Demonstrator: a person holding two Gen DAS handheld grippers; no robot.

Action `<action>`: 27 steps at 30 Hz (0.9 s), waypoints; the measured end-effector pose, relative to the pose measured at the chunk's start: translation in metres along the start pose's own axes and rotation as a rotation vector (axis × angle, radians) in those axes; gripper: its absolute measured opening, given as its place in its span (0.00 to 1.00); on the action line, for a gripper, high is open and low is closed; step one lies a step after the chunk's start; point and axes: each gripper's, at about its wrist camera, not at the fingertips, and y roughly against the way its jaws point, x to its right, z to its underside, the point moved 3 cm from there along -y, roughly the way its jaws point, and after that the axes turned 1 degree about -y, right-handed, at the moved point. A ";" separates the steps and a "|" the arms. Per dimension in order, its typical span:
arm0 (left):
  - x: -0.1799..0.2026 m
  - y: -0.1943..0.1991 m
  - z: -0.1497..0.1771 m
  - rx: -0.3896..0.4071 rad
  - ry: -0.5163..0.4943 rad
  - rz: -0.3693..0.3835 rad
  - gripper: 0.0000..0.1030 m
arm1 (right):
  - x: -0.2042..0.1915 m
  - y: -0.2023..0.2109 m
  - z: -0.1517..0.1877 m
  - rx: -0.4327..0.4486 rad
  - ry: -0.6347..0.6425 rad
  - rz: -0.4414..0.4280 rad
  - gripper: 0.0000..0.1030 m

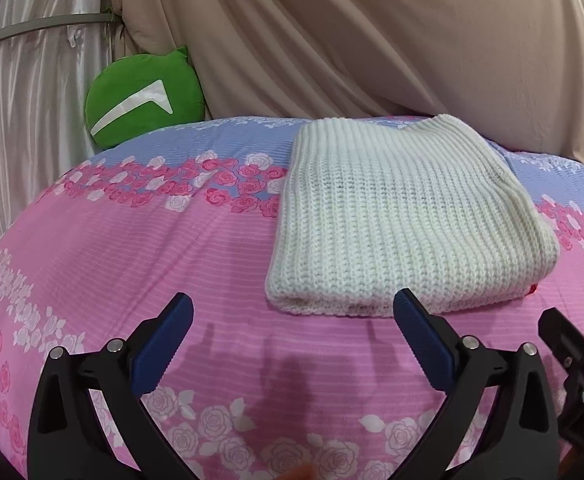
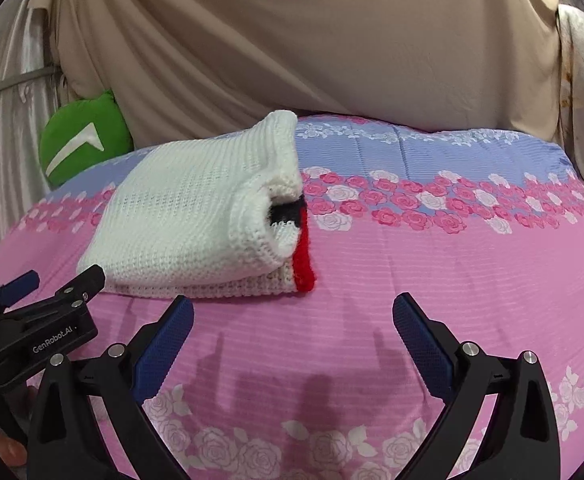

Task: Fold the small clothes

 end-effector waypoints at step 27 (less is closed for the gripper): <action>0.016 0.001 0.008 -0.046 -0.049 -0.038 0.95 | -0.006 -0.006 0.003 -0.050 0.001 0.025 0.95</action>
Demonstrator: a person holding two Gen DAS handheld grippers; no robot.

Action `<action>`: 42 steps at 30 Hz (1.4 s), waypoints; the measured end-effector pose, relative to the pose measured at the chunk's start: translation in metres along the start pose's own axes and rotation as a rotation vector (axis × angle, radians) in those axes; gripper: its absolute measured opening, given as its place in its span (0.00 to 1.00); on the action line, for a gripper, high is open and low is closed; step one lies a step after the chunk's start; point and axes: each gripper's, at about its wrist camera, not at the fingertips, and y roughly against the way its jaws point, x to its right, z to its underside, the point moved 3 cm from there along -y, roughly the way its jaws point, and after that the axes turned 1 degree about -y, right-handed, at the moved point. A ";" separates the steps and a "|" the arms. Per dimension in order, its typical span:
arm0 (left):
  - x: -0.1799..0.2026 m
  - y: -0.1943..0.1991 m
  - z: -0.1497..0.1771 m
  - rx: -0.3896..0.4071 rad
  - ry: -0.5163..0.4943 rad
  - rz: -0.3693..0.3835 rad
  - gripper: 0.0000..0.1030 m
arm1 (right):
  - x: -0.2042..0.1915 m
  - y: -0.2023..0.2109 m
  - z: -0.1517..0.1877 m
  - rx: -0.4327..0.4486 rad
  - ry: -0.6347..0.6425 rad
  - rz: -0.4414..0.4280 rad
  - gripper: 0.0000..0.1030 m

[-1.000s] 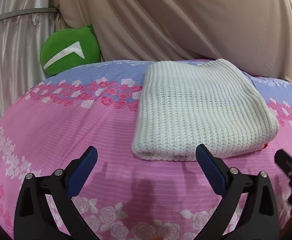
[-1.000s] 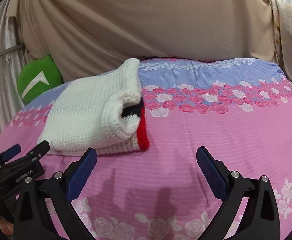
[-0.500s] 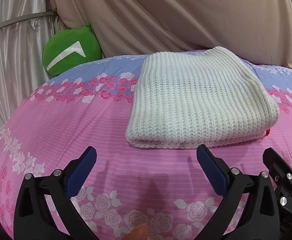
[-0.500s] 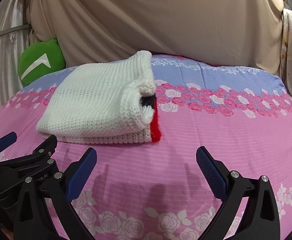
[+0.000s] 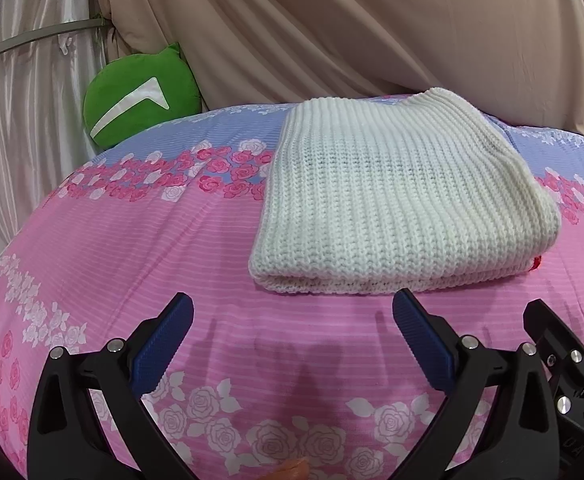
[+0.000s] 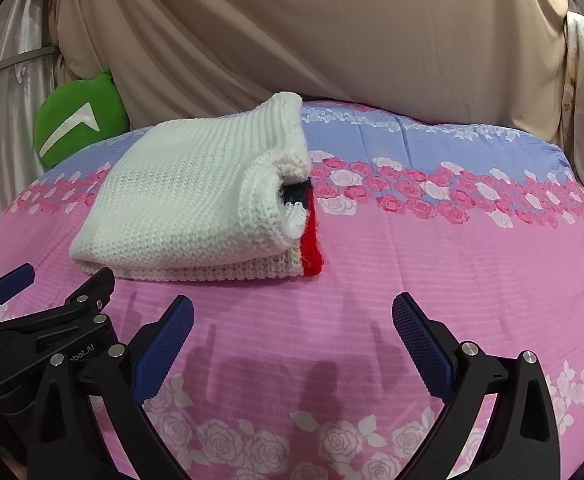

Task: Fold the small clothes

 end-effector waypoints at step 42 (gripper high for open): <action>0.001 -0.001 0.000 -0.005 -0.015 -0.035 0.94 | 0.000 -0.003 0.000 -0.018 0.003 0.019 0.95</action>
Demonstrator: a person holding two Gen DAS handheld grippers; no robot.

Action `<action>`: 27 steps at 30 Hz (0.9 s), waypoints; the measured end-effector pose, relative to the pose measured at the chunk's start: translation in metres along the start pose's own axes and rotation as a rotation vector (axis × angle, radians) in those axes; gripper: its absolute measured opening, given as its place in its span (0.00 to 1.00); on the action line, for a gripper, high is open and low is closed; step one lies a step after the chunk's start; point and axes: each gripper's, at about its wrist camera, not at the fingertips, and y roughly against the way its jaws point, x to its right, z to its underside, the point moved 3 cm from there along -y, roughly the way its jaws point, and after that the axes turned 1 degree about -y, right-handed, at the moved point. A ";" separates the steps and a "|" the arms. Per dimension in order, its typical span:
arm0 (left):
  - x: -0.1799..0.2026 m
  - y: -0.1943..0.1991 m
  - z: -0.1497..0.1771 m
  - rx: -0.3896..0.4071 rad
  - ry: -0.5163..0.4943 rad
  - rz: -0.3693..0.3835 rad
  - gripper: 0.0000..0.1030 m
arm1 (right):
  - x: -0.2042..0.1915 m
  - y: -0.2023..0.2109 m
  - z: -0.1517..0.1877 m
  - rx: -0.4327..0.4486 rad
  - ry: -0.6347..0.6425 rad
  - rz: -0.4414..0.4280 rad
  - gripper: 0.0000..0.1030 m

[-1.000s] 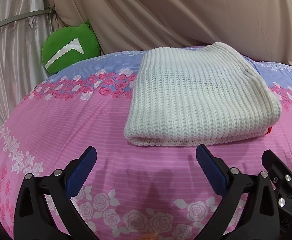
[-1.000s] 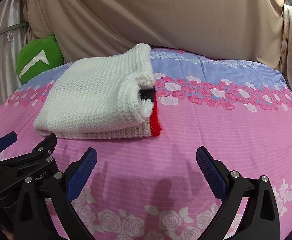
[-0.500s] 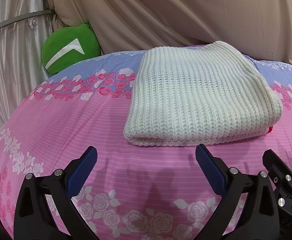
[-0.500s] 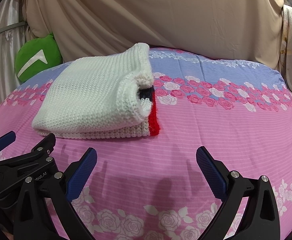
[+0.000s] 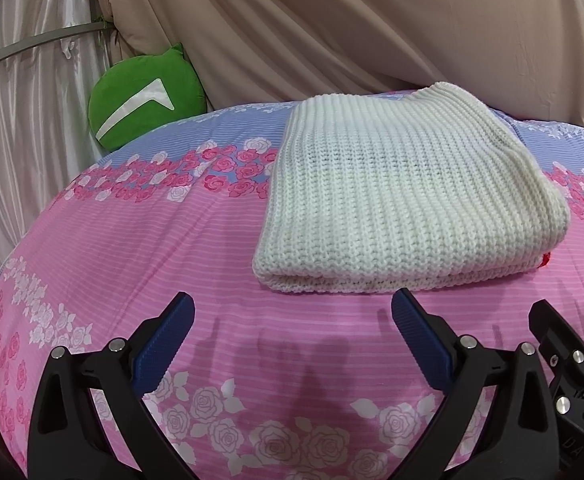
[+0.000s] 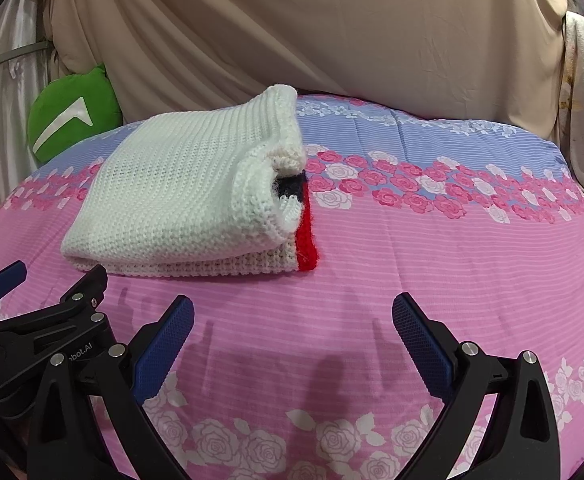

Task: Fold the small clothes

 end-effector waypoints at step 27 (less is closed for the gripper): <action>0.000 0.003 0.000 0.005 -0.012 -0.008 0.90 | -0.001 0.000 0.000 -0.003 -0.003 0.039 0.95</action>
